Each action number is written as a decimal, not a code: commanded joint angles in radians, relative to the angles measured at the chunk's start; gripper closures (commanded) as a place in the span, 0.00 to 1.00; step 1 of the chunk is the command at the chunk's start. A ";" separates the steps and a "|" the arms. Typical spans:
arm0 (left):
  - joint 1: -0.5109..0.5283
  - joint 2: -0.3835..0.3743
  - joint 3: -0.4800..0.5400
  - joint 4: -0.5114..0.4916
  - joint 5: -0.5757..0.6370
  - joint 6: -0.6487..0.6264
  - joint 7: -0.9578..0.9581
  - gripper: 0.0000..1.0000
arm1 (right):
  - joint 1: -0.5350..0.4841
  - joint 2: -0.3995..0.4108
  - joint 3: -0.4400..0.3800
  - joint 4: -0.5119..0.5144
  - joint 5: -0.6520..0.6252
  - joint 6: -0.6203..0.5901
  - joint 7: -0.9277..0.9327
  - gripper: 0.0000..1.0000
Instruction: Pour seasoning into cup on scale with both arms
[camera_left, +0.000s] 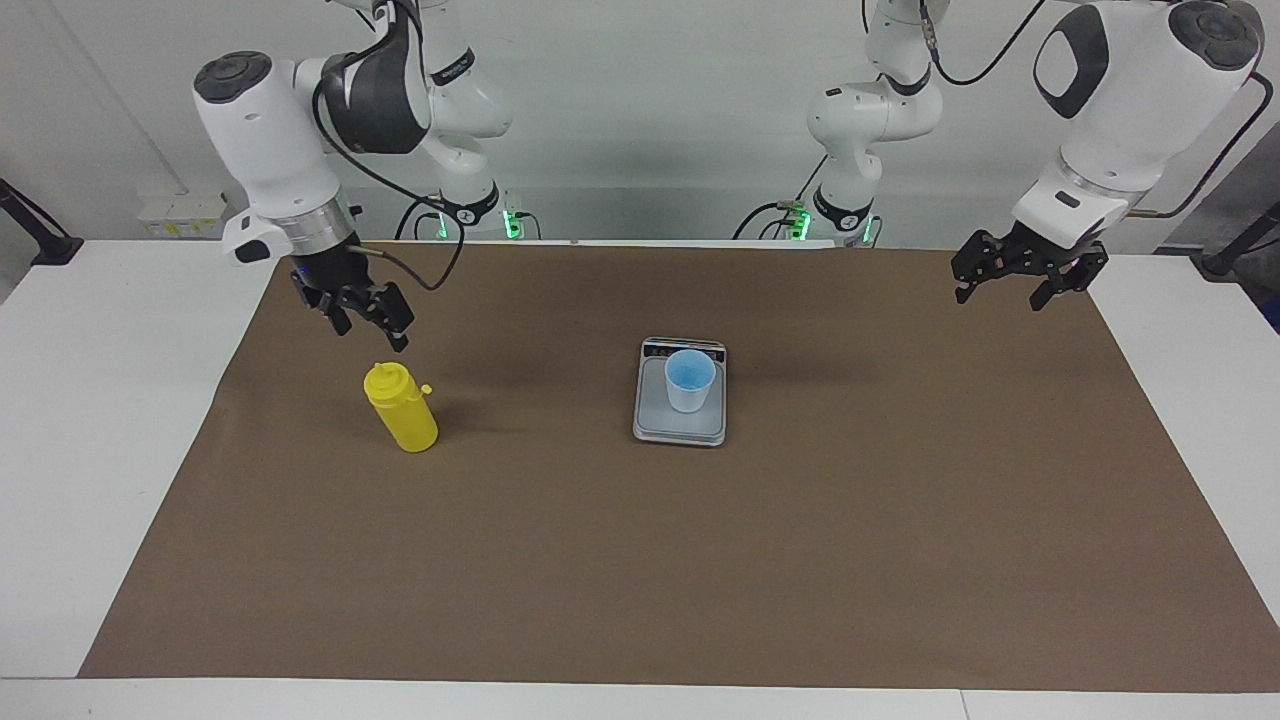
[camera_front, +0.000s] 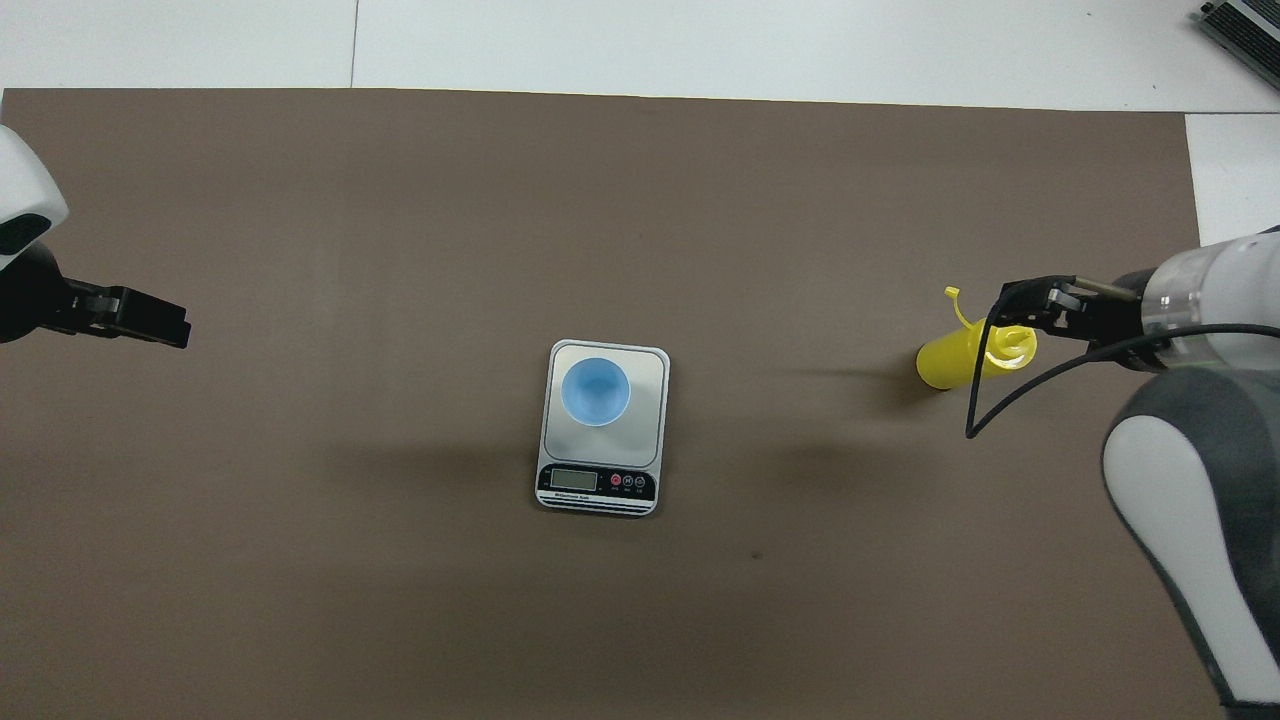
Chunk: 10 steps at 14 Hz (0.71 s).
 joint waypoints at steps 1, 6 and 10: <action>0.013 -0.011 -0.007 -0.011 0.036 0.009 0.046 0.00 | 0.047 0.013 0.001 0.093 -0.052 -0.098 -0.025 0.00; 0.013 -0.011 -0.007 -0.010 0.036 0.012 0.035 0.00 | 0.052 0.031 0.013 0.225 -0.048 -0.250 -0.065 0.00; 0.015 -0.014 -0.004 -0.010 0.029 0.013 0.032 0.00 | 0.038 0.022 0.012 0.219 -0.044 -0.279 -0.139 0.00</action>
